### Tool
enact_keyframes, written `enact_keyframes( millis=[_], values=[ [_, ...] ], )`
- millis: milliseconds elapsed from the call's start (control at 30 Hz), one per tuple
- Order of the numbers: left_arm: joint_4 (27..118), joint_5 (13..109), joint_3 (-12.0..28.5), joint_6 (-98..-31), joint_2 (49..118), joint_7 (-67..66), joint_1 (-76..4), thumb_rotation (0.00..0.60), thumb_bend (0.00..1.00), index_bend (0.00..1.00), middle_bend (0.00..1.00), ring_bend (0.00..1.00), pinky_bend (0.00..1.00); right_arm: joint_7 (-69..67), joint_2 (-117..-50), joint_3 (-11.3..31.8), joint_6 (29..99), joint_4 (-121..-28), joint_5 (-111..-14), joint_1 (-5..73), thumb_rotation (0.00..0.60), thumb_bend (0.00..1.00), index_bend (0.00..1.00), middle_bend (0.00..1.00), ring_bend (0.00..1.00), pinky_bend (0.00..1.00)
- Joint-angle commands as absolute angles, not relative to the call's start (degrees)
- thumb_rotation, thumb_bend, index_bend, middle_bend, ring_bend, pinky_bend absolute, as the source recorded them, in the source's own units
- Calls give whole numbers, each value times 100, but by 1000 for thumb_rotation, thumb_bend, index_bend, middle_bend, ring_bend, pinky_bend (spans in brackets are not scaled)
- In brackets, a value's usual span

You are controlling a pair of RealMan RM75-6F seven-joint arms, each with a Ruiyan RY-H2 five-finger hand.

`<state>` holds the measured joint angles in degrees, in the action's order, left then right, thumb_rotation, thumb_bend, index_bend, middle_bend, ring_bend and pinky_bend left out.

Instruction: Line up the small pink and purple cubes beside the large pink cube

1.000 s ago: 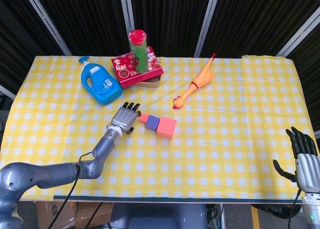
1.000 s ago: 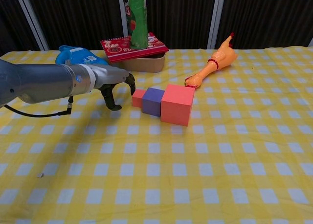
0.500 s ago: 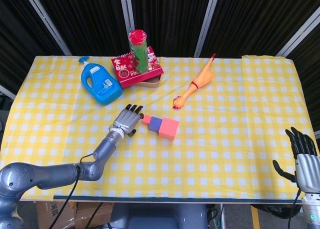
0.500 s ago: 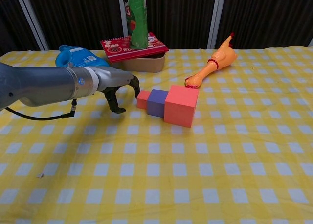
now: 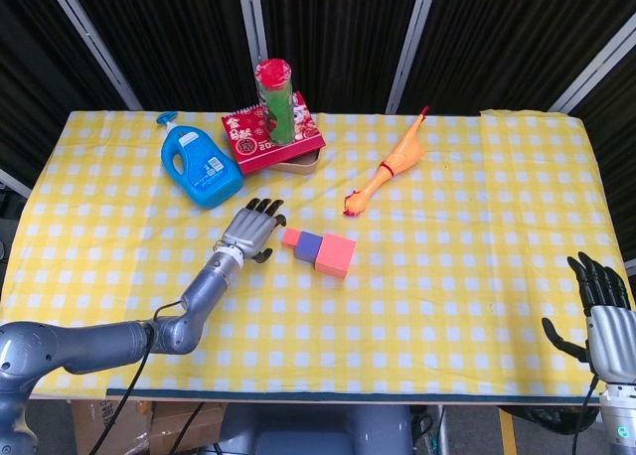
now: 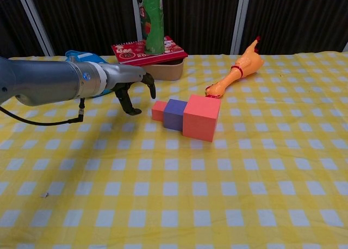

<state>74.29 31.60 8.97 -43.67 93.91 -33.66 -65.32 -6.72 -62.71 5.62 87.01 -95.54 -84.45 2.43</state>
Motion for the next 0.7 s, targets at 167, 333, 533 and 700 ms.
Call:
enact_keyframes(
  millis=[167, 333, 533, 700],
  values=[
    [7227, 2996, 891, -4396, 9533, -3542, -6669, 600, 421, 191, 0, 0, 52, -678, -6272, 563, 8704, -9552, -8445, 242, 600, 367, 0, 0, 0, 36],
    [7142, 2800, 873, -4359, 9674, -3726, -6810, 600, 421, 174, 0, 0, 52, -704, -6262, 564, 8697, -9552, -8439, 241, 600, 367, 0, 0, 0, 36],
    [7143, 2628, 851, -4351, 9783, -3874, -6926, 600, 421, 169, 0, 0, 52, -711, -6257, 557, 8702, -9553, -8456, 239, 600, 367, 0, 0, 0, 36],
    [7182, 2479, 787, -4347, 9795, -3992, -6979, 600, 421, 175, 0, 0, 52, -715, -6258, 554, 8718, -9552, -8472, 234, 600, 368, 0, 0, 0, 36]
  ],
)
